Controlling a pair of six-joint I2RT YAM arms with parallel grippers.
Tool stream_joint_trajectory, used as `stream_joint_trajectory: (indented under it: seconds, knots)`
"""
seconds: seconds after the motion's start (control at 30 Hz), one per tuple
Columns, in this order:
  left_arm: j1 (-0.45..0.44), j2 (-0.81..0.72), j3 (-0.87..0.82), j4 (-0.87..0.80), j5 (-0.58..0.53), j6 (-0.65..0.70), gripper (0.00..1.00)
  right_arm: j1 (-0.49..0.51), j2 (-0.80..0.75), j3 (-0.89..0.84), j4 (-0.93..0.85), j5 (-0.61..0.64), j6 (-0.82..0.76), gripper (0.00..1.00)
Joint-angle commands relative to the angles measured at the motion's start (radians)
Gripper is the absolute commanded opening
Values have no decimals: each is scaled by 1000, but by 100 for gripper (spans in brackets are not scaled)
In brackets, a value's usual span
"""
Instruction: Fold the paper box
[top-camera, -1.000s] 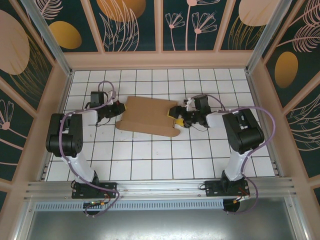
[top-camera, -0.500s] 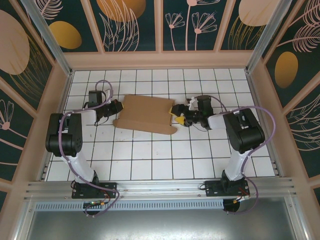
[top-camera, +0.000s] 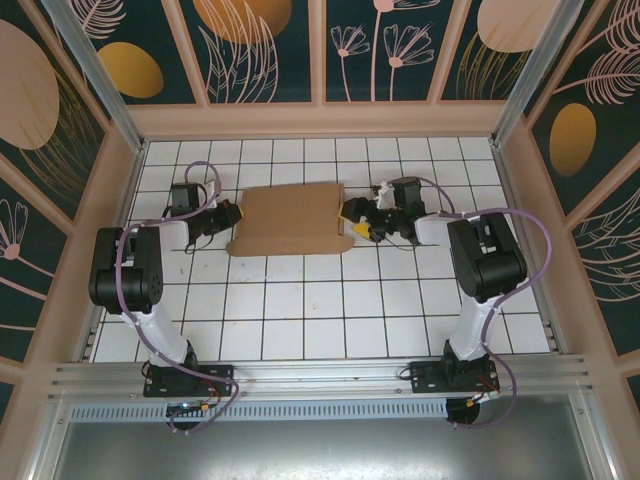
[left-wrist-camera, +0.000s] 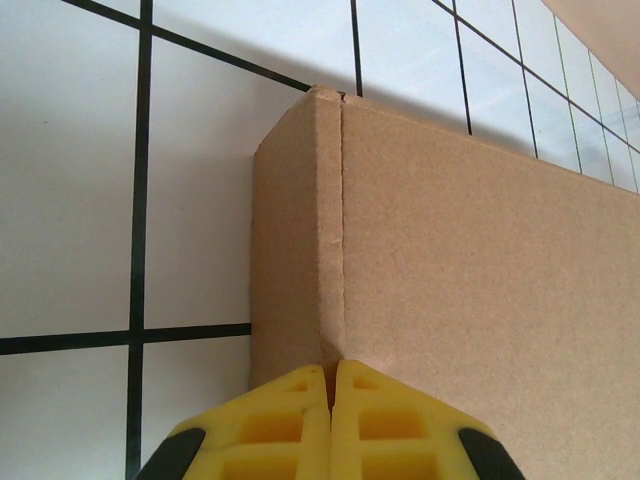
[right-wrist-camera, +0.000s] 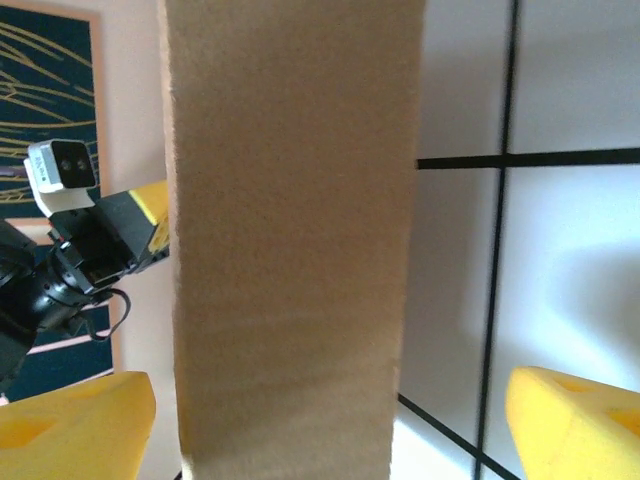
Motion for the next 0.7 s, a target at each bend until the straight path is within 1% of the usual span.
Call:
stream_joint_trajectory:
  seconds: [0.0, 0.1, 0.2, 0.3, 0.33, 0.37, 0.43, 0.47, 0.5, 0.57, 0.63, 0.67]
  knots:
    - [11, 68, -71, -238, -82, 8, 0, 32, 46, 60, 13, -80, -16, 90]
    - [11, 70, -71, -234, -82, 5, 0, 51, 76, 98, 22, -90, -9, 88]
    - [11, 75, -68, -232, -82, 2, 0, 61, 117, 123, 57, -106, 25, 80]
    - [11, 73, -66, -222, -63, -7, 0, 60, 133, 106, 166, -134, 98, 66]
    - [11, 67, -66, -218, -54, -13, 0, 60, 131, 92, 202, -137, 120, 60]
    - [11, 55, -67, -213, -47, -20, 0, 59, 123, 73, 234, -133, 139, 53]
    - [10, 24, -73, -195, -38, -46, 0, 59, 94, 26, 288, -100, 170, 45]
    - [10, 2, -76, -187, -36, -64, 2, 59, 70, -11, 327, -72, 193, 42]
    - [11, -19, -79, -177, -35, -81, 7, 59, 51, -48, 375, -53, 217, 41]
    - [10, -83, -100, -140, -52, -146, 21, 61, 4, -141, 469, 13, 272, 41]
    - [9, -151, -114, -138, -88, -211, 33, 69, -35, -245, 588, 79, 329, 40]
    - [9, -181, -116, -150, -101, -242, 36, 73, -52, -297, 654, 109, 365, 40]
